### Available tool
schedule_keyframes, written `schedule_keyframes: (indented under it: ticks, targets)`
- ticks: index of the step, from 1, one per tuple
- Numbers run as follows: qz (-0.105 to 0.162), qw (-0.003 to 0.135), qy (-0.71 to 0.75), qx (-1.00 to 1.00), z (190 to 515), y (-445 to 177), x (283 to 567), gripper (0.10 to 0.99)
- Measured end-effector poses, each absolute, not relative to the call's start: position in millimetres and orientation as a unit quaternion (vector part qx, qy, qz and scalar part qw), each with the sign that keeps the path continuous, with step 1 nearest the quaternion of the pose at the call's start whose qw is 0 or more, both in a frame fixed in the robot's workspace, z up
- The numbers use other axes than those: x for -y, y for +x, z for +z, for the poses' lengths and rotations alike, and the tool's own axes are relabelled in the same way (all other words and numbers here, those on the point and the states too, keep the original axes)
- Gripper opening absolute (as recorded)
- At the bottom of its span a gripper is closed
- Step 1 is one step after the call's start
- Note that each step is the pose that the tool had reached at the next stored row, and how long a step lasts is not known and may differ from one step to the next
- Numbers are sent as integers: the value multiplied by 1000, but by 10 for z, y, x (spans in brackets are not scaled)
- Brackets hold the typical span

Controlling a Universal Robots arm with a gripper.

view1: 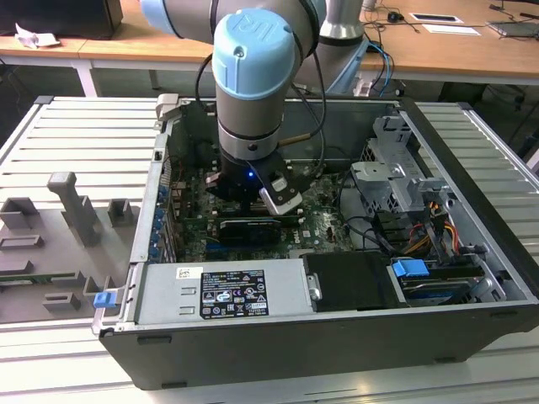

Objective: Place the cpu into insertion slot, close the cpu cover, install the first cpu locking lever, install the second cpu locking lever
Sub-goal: 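Install the second cpu locking lever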

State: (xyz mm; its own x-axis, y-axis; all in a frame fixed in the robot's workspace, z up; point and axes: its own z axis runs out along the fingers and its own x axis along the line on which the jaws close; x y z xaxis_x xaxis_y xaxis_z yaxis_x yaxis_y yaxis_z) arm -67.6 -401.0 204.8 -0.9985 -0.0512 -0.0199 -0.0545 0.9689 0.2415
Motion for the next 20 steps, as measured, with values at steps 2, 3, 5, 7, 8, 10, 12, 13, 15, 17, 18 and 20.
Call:
schedule_keyframes:
  ticks: [2, 3, 5, 7, 8, 10, 12, 13, 15, 17, 18, 20]
  targets:
    - [124, 7, -27, -992, 2044, -688, 4033, 106]
    - [126, 7, -27, -992, 2042, -705, 4059, 106]
    - [134, 7, -27, -991, 2041, -720, 4091, 106]
    - [141, 7, -26, -990, 2034, -737, 4118, 106]
    - [143, 8, -26, -989, 2030, -747, 4127, 106]
    - [149, 8, -27, -988, 2022, -757, 4143, 106]
    - [158, 9, -26, -987, 1984, -758, 4146, 106]
    - [161, 9, -26, -986, 1967, -758, 4146, 106]
    - [166, 9, -26, -986, 1953, -758, 4147, 106]
    - [173, 9, -26, -985, 1932, -764, 4146, 106]
    - [173, 9, -26, -985, 1926, -768, 4146, 106]
    - [174, 9, -26, -984, 1915, -776, 4144, 106]
